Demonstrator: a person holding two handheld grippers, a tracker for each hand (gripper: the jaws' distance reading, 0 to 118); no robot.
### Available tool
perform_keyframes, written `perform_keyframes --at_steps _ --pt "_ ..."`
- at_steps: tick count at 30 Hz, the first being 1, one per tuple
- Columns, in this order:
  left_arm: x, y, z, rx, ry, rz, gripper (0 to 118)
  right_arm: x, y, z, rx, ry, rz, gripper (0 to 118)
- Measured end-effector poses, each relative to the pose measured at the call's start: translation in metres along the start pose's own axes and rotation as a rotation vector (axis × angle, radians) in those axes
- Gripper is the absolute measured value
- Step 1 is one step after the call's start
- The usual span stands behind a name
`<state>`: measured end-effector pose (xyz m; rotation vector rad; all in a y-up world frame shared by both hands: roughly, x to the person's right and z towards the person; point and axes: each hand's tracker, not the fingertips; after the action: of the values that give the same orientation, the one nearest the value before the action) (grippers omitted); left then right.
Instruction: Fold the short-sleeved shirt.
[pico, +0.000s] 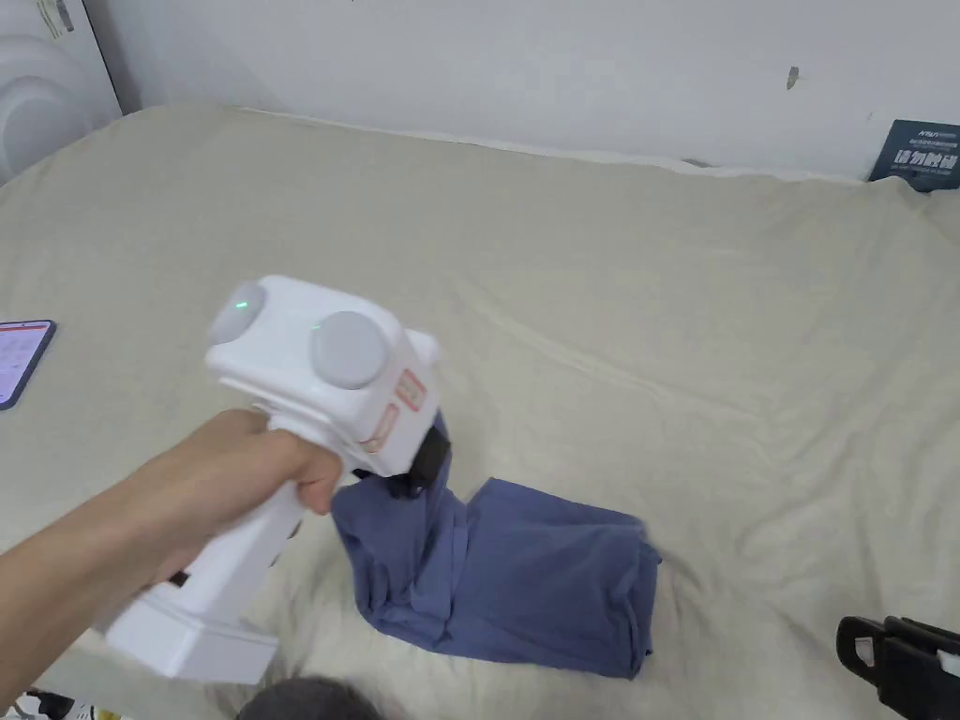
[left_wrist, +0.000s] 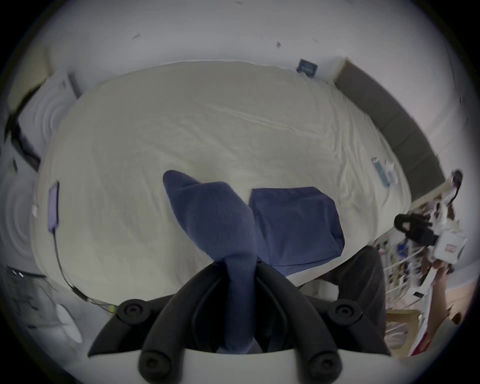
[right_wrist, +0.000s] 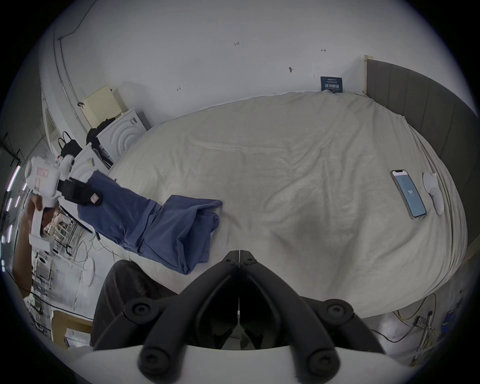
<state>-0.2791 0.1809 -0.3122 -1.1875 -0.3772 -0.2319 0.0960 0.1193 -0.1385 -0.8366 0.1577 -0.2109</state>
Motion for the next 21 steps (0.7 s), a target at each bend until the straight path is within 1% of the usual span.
perform_keyframes --at_steps 1,3,5,8,9,10,11,12,13,14,15,16,17,18,19,20,21 --pt "0.010 0.006 -0.008 -0.011 -0.006 -0.027 8 0.001 -0.001 0.000 0.004 0.002 -0.002 1" --pt "0.037 0.015 -0.023 -0.052 0.036 -0.045 8 0.000 -0.002 0.000 0.007 0.010 0.000 1" --pt "0.064 0.021 -0.036 -0.063 0.071 -0.093 8 0.000 -0.004 -0.002 0.008 0.018 0.002 1" --pt "0.104 0.031 -0.062 -0.085 0.063 -0.115 9 0.001 -0.006 -0.007 0.003 0.034 -0.001 1" --pt "0.121 0.032 -0.072 -0.086 0.079 -0.129 14 0.002 -0.007 -0.008 0.000 0.036 -0.003 1" --pt "0.135 0.033 -0.083 -0.090 0.092 -0.138 37 0.003 -0.007 -0.009 -0.003 0.037 -0.006 1" --pt "0.152 0.034 -0.098 -0.094 0.104 -0.149 82 0.004 -0.008 -0.010 -0.008 0.037 -0.012 1" --pt "0.167 0.035 -0.113 -0.098 0.116 -0.160 118 0.005 -0.010 -0.010 -0.011 0.038 -0.015 1" --pt "0.182 0.035 -0.123 -0.090 0.084 -0.174 118 0.007 -0.011 -0.009 -0.015 0.036 -0.019 1" --pt "0.192 0.038 -0.120 -0.074 0.030 -0.190 115 0.008 -0.012 -0.007 -0.017 0.029 -0.025 1" --pt "0.199 0.045 -0.114 -0.042 -0.064 -0.168 106 0.010 -0.013 -0.004 -0.016 0.021 -0.032 1" --pt "0.203 0.046 -0.110 -0.032 -0.246 -0.060 103 0.013 -0.014 -0.001 -0.012 0.018 -0.041 1" --pt "0.194 0.039 -0.104 -0.033 -0.279 -0.002 103 0.016 -0.015 0.001 -0.011 0.018 -0.055 1" --pt "0.184 0.035 -0.090 -0.005 -0.294 0.023 102 0.019 -0.016 0.002 -0.016 0.018 -0.062 1" --pt "0.173 0.030 -0.075 0.019 -0.297 -0.001 92 0.022 -0.016 0.003 -0.018 0.017 -0.066 1" --pt "0.159 0.022 -0.058 0.080 -0.276 -0.049 58 0.023 -0.017 0.003 -0.022 0.015 -0.068 1" --pt "0.140 0.018 -0.054 0.116 -0.231 -0.029 0 0.025 -0.019 0.003 -0.022 0.014 -0.066 1"
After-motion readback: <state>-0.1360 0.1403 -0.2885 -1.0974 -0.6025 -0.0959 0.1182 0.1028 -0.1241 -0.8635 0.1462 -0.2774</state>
